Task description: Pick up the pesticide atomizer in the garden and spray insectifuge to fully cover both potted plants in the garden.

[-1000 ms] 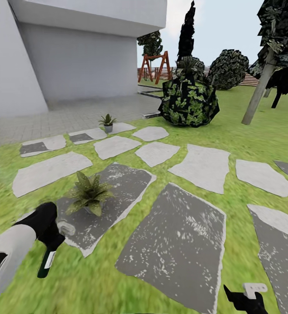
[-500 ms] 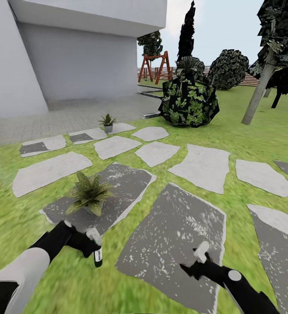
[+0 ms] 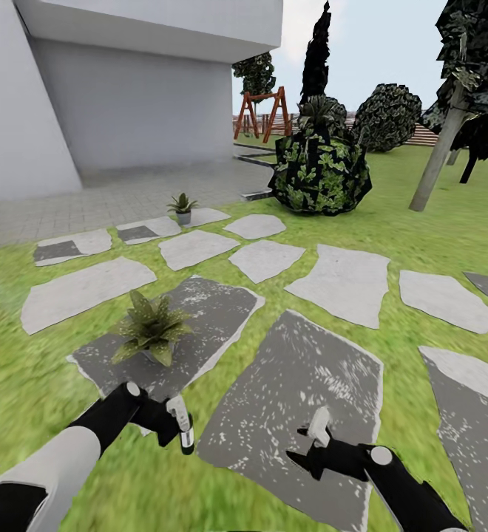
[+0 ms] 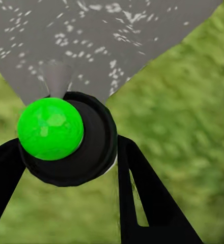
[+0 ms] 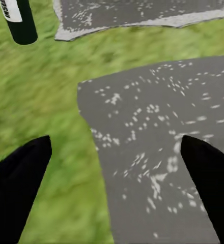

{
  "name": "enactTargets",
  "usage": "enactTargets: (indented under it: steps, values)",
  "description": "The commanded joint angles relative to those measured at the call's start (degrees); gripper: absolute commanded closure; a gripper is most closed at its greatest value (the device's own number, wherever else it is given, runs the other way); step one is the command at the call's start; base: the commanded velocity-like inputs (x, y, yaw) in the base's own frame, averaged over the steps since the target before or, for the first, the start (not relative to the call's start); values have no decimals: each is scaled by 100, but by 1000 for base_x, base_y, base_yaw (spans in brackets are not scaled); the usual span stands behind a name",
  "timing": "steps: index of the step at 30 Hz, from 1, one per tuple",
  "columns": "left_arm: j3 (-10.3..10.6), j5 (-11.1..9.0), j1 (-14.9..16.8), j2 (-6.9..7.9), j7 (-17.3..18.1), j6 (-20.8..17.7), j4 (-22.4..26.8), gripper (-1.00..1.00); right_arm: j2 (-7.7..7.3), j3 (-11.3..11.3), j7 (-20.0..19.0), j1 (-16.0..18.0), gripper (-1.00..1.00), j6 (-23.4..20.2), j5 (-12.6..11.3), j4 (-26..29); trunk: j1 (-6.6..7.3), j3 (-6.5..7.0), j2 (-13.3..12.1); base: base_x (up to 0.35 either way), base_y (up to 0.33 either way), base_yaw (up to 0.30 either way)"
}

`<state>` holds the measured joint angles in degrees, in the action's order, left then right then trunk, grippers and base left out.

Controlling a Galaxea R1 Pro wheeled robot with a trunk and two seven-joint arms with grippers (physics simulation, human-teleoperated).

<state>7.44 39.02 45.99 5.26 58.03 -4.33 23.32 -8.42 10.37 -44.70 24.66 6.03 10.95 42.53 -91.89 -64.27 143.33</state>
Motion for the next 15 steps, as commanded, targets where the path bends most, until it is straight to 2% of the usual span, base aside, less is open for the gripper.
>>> enactTargets:
  steps: [1, 3, 6, 9, 11, 15]
  values:
    - [66, 1, -24, -45, 25, -35, 22, 100, 33, 164, 6, 3, 100, 54, 62, 12, 1, -5, 2, 0, 0, 0]
    - [204, 7, -45, -118, 24, -26, 48, 100, 62, 337, 6, 5, 100, 50, 58, 31, 1, -5, 2, 0, 0, 0]
    - [497, 14, -53, -271, 18, -24, 69, 100, 129, 417, 6, 9, 100, 48, 57, 42, 1, -5, 2, 0, 0, 0]
    - [623, 17, -55, -382, 16, -24, 75, 100, 205, 434, 5, 12, 100, 48, 57, 46, 1, -5, 2, 0, 0, 0]
    - [729, 24, -55, -489, 16, -27, 76, 100, 315, 438, -37, 12, 100, 48, 57, 100, 1, -5, 2, 0, 0, 0]
    - [1077, 7, -55, -531, 16, -22, 78, 100, 546, 440, -456, 12, 100, 41, 101, 207, 1, -5, 2, 0, 0, 0]
